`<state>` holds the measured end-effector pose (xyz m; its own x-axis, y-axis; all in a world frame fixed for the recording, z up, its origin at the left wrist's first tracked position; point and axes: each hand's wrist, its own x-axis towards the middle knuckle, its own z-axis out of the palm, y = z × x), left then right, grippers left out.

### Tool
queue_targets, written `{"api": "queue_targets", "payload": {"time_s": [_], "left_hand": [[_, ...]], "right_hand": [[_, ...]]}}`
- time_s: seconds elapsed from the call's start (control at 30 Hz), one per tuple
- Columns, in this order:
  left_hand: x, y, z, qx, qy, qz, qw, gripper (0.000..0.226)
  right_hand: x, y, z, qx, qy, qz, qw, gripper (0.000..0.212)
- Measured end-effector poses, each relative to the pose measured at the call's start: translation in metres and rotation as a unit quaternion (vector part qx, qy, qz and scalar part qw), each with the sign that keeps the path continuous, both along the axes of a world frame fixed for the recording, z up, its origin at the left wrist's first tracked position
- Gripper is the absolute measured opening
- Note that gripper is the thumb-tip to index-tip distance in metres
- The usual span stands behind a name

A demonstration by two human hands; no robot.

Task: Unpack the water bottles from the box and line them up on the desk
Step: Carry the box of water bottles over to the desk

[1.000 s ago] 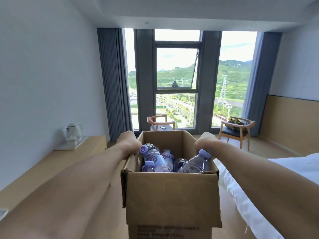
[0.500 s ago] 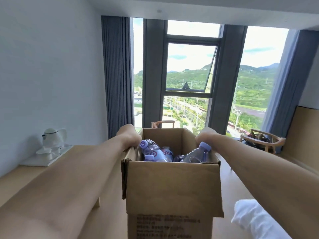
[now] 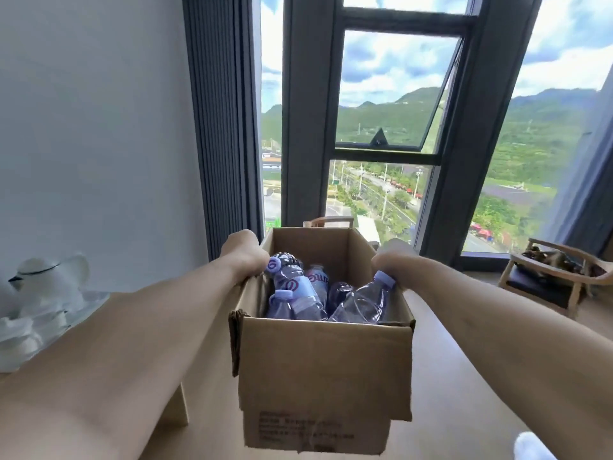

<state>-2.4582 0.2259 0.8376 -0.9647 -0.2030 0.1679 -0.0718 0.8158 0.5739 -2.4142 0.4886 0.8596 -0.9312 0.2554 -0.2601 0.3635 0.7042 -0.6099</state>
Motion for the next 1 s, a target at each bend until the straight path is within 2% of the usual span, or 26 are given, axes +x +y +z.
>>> {"api": "queue_targets", "payload": {"time_s": [0.13,0.33,0.47,0.53,0.7,0.83,1.0], "left_hand": [[-0.072,-0.016,-0.028,-0.039,-0.009,0.0,0.999,0.017],[-0.144,-0.044,-0.089,-0.036,-0.052,0.018,0.998,0.022],[-0.176,-0.058,-0.135,-0.037,-0.081,0.039,0.995,0.019],[-0.185,-0.064,-0.161,-0.038,-0.1,0.065,0.992,0.015],[-0.198,-0.077,-0.24,-0.018,-0.151,0.136,0.979,0.021],[-0.184,-0.094,-0.312,0.025,-0.21,0.219,0.953,0.021],[-0.16,-0.127,-0.408,0.067,-0.293,0.291,0.908,0.022]], "right_hand": [[-0.075,-0.018,-0.037,0.027,0.049,-0.081,0.995,0.01],[-0.165,-0.049,-0.102,0.051,0.045,-0.068,0.995,0.011],[-0.216,-0.062,-0.152,0.042,0.018,-0.04,0.998,0.003],[-0.238,-0.067,-0.18,0.039,0.007,-0.02,0.999,0.003],[-0.291,-0.083,-0.257,0.067,0.002,0.042,0.997,0.008],[-0.315,-0.112,-0.32,0.094,-0.042,0.109,0.989,0.002],[-0.328,-0.162,-0.413,0.133,-0.096,0.184,0.969,0.005]]}}
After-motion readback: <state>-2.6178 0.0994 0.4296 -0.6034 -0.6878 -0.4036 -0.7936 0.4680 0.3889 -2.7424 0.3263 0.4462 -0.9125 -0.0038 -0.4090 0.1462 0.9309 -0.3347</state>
